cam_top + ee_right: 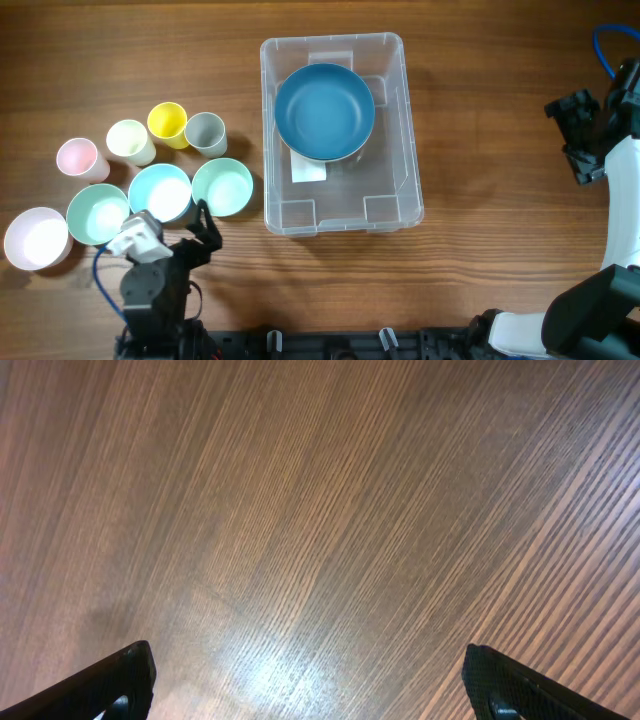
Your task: Pack container
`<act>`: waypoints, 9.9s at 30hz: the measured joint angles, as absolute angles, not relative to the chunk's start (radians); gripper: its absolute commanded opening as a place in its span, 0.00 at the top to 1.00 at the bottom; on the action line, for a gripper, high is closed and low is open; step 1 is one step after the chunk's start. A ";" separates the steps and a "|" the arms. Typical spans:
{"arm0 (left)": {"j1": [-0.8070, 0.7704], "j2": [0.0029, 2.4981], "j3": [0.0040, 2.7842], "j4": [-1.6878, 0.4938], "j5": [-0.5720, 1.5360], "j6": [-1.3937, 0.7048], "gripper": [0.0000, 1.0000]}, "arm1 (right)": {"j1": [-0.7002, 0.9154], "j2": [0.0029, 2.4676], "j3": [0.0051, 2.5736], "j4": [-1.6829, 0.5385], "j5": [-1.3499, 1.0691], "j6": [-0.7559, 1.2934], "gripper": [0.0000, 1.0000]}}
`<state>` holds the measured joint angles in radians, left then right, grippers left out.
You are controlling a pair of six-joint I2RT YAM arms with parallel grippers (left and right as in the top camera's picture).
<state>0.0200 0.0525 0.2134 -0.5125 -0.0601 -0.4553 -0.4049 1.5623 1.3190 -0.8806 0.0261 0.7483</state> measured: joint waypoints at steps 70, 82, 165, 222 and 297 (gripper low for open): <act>1.096 1.705 1.072 -0.709 0.011 -0.654 0.96 | -0.405 1.563 1.319 -0.876 0.026 0.748 0.00; 0.738 1.466 1.555 -0.973 0.390 -0.390 0.96 | -0.405 1.563 1.319 -0.876 0.025 0.748 0.00; 0.841 1.654 0.945 -0.878 0.043 -0.582 0.96 | -0.405 1.563 1.319 -0.876 0.022 0.748 0.00; -0.442 1.578 1.446 -0.872 0.205 -0.422 0.69 | -0.405 1.563 1.319 -0.876 0.022 0.748 0.00; 0.448 1.345 1.069 -1.079 0.006 -0.545 0.96 | -0.405 1.563 1.319 -0.876 0.022 0.748 0.00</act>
<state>0.4484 1.3453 1.0687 -1.0786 0.0055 -0.5453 -0.4049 1.5635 1.3190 -0.8757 0.0223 0.7483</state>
